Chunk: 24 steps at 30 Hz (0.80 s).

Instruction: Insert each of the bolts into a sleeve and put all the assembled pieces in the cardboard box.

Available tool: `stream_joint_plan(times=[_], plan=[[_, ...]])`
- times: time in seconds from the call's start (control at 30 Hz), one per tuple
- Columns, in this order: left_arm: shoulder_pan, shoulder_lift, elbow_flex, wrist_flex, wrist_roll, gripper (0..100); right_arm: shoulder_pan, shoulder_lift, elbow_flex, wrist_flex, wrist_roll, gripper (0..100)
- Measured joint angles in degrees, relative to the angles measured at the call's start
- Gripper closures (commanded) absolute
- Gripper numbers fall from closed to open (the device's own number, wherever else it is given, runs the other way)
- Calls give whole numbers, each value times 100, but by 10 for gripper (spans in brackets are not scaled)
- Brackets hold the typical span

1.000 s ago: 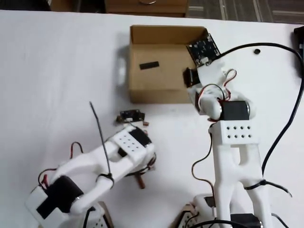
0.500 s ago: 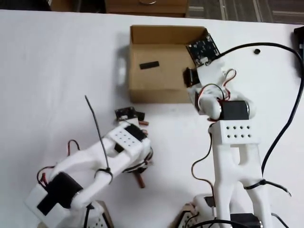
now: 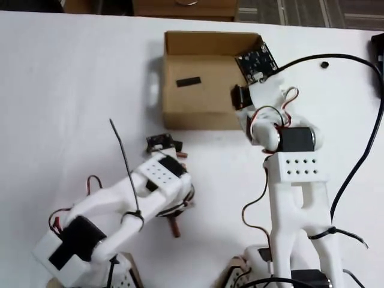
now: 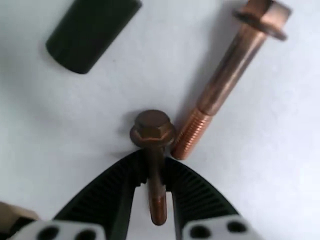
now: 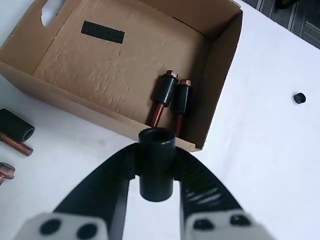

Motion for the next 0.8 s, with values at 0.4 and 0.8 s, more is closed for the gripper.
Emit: stream_joint_plan(times=[0.4, 0.8], plan=[[-246, 53, -1327, 1530, -220, 976, 0, 0, 0, 0, 0, 978], [-589, -290, -3965, 3077, -1152, 976, 0, 0, -70, 378, 0, 978]])
